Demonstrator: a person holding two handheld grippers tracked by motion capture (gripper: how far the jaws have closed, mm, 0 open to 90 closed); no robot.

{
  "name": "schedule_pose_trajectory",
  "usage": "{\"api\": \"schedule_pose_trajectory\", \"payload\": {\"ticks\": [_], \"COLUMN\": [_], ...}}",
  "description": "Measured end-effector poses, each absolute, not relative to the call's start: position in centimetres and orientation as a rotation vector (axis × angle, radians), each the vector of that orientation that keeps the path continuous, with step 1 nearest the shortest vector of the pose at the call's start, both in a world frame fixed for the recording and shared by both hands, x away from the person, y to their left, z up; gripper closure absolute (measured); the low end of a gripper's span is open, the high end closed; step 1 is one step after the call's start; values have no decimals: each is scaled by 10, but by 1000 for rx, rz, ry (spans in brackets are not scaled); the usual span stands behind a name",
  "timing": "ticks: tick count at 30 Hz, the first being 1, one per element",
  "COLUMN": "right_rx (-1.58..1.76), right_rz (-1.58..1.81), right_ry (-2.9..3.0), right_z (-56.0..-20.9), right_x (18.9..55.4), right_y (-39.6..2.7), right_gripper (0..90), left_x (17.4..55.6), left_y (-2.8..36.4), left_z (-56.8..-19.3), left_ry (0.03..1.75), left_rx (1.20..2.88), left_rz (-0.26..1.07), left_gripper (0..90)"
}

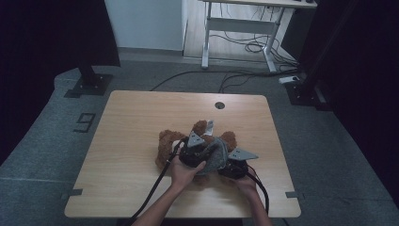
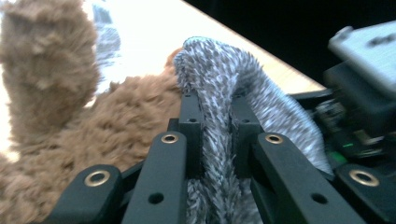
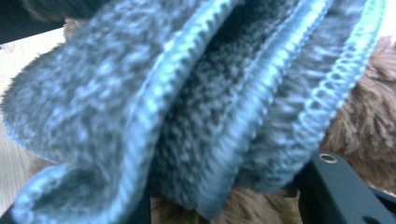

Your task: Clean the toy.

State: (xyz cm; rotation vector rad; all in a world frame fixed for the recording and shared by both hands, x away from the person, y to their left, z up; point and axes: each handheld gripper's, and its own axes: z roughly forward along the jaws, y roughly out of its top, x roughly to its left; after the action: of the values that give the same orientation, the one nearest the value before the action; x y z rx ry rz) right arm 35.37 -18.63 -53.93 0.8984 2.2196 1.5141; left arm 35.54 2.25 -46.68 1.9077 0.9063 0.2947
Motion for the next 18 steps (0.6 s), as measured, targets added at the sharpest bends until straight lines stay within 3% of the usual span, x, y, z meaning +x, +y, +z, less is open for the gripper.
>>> {"api": "schedule_pose_trajectory", "payload": {"ticks": [8,11,18], "right_rx": [904,881,892], "right_rz": [1516,1516,1521], "right_ry": [2228,2237,2241], "right_z": [-539,-539,-539], "right_x": [352,350,350], "right_y": [-186,-185,-184], "right_gripper": [518,516,516], "left_x": [353,352,348], "left_y": [80,105,144], "left_z": [-473,-478,-466], "left_ry": [1023,1042,1090], "left_rx": [1870,1820,1716], "left_rz": [403,341,403], "left_gripper": [787,801,801]}}
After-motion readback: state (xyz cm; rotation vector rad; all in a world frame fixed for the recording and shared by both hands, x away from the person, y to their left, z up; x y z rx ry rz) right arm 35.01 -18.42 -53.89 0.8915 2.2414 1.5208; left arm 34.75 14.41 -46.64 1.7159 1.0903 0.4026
